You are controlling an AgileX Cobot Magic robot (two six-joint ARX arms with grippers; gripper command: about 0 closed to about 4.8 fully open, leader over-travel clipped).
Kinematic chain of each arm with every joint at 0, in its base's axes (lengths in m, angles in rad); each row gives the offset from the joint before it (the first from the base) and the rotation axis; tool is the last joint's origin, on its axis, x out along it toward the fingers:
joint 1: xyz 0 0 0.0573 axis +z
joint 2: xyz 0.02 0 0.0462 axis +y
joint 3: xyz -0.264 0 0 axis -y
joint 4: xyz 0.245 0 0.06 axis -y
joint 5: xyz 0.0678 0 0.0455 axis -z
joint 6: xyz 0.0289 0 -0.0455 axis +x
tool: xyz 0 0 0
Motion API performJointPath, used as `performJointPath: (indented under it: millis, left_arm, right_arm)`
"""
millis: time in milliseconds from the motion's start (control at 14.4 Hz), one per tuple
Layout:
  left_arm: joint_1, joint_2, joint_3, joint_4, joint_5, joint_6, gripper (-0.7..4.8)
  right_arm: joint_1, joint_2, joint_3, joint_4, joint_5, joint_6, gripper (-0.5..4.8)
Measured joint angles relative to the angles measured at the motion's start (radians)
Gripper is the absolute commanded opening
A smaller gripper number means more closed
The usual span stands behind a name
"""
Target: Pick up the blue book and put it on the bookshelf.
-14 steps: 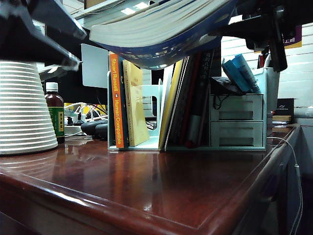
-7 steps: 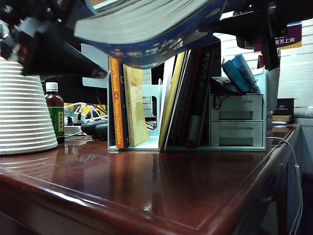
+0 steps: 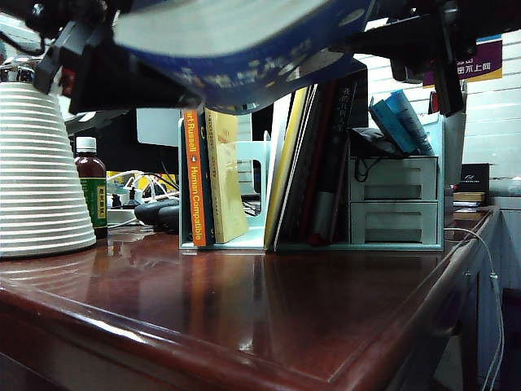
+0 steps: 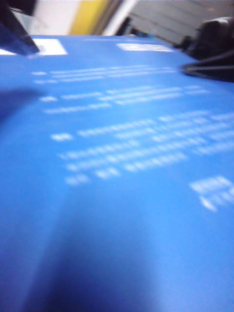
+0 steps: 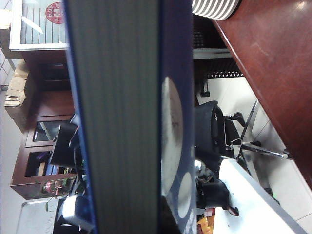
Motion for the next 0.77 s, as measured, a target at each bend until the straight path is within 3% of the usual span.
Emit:
performJointPath:
  millis: [139,209,348,696,766]
  left_arm:
    - [0.000,0.001,0.000,0.006,0.027,0.001,4.16]
    - [-0.003,0.001,0.000,0.007,0.030,0.001,3.24]
    - [-0.004,0.002,0.000,0.007,0.043,0.005,-0.14]
    - [-0.002,0.001,0.000,0.045,0.080,0.035,-0.06]
    - [-0.002,0.001,0.000,0.056,0.079,0.034,-0.06]
  right_arm:
    - [0.000,0.000,0.000,0.000,0.000,0.003,-0.06]
    - [0.000,0.000,0.000,0.000,-0.001,0.004,-0.06]
    - [-0.002,0.000,0.000,0.000,-0.001,0.008,-0.06]
    - [-0.005,0.002,-0.003,-0.042,0.001,0.038,-0.01]
    - [-0.005,0.002,-0.003,-0.041,0.001,0.038,1.60]
